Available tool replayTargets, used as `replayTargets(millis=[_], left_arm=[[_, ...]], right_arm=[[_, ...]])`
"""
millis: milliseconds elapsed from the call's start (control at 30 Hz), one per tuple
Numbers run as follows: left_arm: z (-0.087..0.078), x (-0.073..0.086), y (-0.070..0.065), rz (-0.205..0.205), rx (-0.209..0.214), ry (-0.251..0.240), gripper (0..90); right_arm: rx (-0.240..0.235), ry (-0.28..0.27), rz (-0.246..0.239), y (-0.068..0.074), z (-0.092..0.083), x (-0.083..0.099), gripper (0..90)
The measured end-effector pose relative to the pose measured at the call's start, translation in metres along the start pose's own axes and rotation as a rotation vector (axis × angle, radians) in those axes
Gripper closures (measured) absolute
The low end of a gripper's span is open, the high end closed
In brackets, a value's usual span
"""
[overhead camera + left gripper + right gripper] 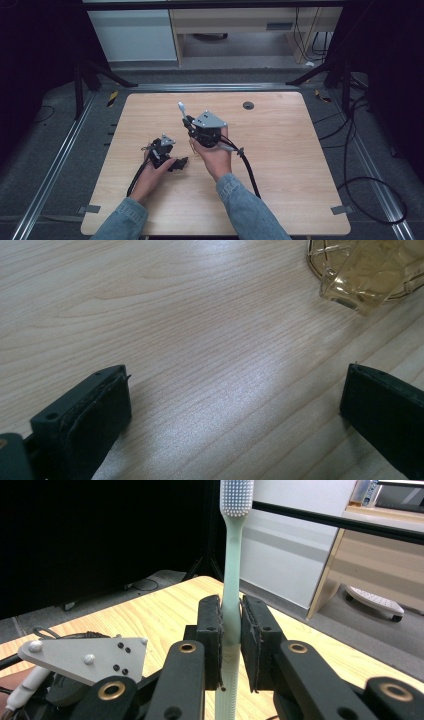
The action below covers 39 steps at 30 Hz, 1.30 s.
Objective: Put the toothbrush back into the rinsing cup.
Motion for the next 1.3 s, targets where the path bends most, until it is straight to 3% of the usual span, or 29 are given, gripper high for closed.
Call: replayTargets(millis=[733,1300], left_arm=[[0.000,0.000,0.000,0.006,0.001,0.005,0.0],[0.000,0.000,0.000,0.003,0.002,0.003,0.0]], right_arm=[[0.003,0.014,0.039,0.001,0.003,0.034,79.3],[0.007,0.011,0.050,0.000,0.002,0.048,79.3]])
Point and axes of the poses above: each handheld gripper's, and its own axes: z roughly forward along the jaws, x roughly out of its underside, y roughly to its left, the point moved 8 cm from there along z, roughly forward along the jaws, and after that the axes turned 13 degrees about x, right-handed, at the moved point
